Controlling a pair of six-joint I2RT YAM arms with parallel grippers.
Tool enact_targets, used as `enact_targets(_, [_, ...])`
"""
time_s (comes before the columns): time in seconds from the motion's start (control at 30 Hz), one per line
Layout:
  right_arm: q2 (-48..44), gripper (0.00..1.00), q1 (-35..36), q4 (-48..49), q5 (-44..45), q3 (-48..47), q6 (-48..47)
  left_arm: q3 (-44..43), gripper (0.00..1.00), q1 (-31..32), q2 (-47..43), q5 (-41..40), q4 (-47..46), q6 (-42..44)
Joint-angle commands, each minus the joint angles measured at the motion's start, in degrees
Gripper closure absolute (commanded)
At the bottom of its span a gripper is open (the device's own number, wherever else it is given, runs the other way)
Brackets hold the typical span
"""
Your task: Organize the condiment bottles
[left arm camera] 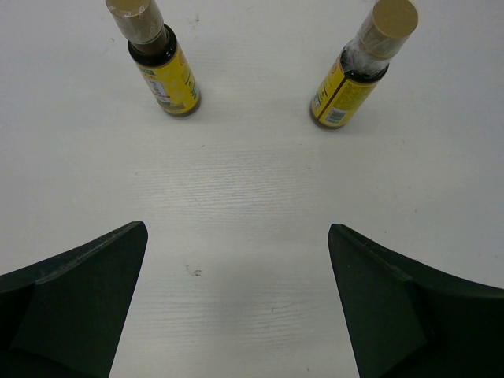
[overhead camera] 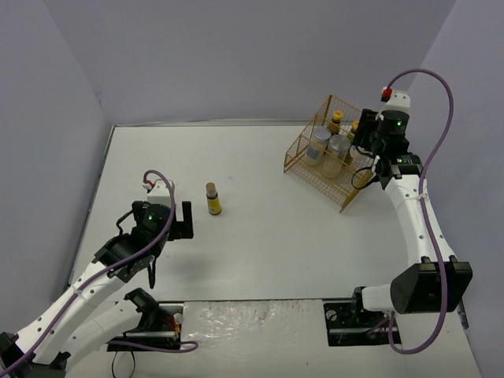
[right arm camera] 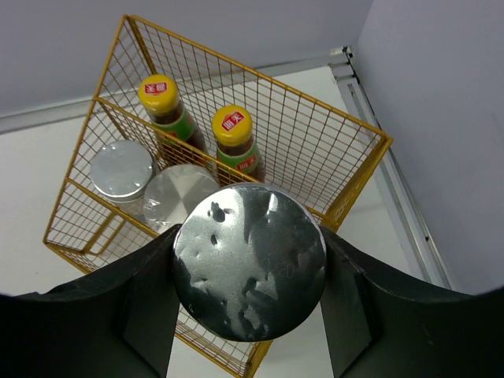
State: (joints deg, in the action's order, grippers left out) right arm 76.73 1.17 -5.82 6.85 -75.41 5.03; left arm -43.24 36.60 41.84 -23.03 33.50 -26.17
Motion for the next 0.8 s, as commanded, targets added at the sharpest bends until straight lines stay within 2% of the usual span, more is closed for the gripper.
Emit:
enact_targets(0.0, [0.38, 1.0, -1.82, 9.44, 1.01, 1.57, 1.56, -0.97, 0.03, -0.56, -0.58, -1.41, -3.4, 0.56])
enact_targets(0.33, [5.78, 1.0, -4.25, 13.08, -0.1, 6.71, 1.92, -0.88, 0.03, -0.56, -0.46, -1.16, -3.95, 0.77])
enact_targets(0.4, [7.53, 0.97, -4.25, 13.68, -1.17, 7.28, 1.82, -0.92, 0.03, -0.52, -0.18, -1.1, -3.97, 0.86])
enact_targets(0.57, [10.2, 0.8, -4.25, 15.65, -3.17, 8.47, 1.85, -0.88, 0.03, -0.56, -0.07, -0.95, -3.99, 0.8])
enact_targets(0.7, [11.23, 0.58, -4.25, 16.27, -4.02, 8.96, 1.4, -0.79, 0.03, -0.56, -0.52, -1.05, -3.97, 0.69])
enact_targets(0.77, [10.67, 0.42, -4.22, 16.19, -4.42, 8.93, 1.27, -0.76, 0.03, -0.56, -0.65, -1.06, -3.94, 0.65])
